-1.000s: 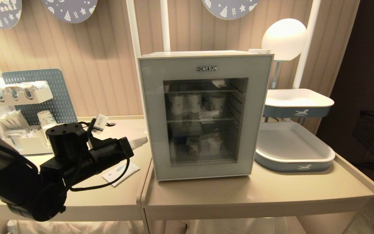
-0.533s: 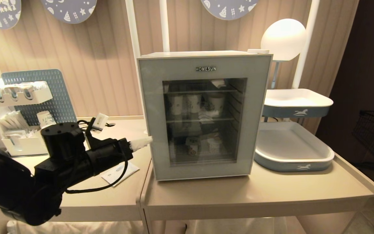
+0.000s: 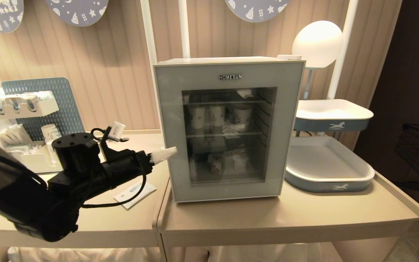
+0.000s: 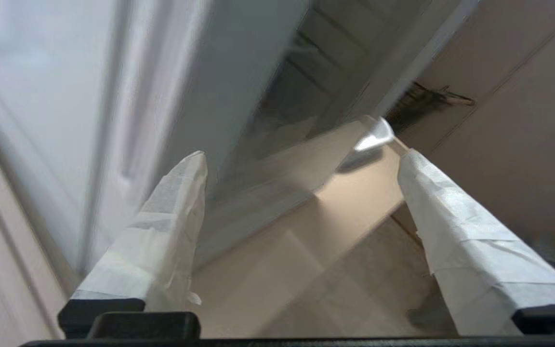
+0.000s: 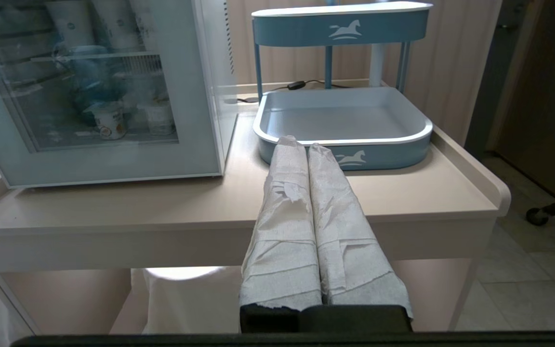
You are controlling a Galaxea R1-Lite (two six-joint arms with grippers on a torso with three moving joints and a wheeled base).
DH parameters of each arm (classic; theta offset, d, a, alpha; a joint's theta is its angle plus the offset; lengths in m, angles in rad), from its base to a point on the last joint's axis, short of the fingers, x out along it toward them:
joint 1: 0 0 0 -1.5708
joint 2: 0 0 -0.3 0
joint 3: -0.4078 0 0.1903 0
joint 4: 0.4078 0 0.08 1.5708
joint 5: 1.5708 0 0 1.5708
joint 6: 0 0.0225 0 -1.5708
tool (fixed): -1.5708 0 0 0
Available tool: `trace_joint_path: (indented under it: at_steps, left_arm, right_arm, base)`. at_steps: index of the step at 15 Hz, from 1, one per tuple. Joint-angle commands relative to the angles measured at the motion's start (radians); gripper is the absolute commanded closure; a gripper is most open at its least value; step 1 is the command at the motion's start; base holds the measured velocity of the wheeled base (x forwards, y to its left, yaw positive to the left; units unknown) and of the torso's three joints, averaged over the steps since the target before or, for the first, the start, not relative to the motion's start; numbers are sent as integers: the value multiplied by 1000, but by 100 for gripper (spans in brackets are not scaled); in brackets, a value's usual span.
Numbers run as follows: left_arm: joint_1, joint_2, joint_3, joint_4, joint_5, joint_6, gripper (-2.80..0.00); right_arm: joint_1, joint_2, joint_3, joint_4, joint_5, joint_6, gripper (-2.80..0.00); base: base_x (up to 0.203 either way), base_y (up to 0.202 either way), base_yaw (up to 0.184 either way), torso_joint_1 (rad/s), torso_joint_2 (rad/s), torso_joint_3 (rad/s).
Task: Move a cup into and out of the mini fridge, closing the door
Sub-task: Open the freezer door
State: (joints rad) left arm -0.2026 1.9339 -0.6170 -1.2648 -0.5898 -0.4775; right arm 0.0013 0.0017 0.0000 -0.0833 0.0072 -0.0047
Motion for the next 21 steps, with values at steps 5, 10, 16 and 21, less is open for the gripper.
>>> trace_joint_path:
  at_steps: [5,10,16,21]
  left_arm:
    - [3,104,-24,-80,8,16,-280]
    - [2,141,-69,-80,8,17,-280]
    - [0,160,-90,-80,10,17,-280]
    - [-8,163,-92,-83,-4,14,-280]
  right_arm:
    - [0,1,36,-1,0,-1,0]
    - [0,1,35,-1,0,-1,0]
    - [0,1,35,-1,0,-1,0]
    - [0,1,35,-1,0,-1,0]
  base:
    - [0,0,0,0,0,0]
    - [0,0,0,0,0,0]
    - [0,0,0,0,0,0]
    - [0,0,0,0,0,0]
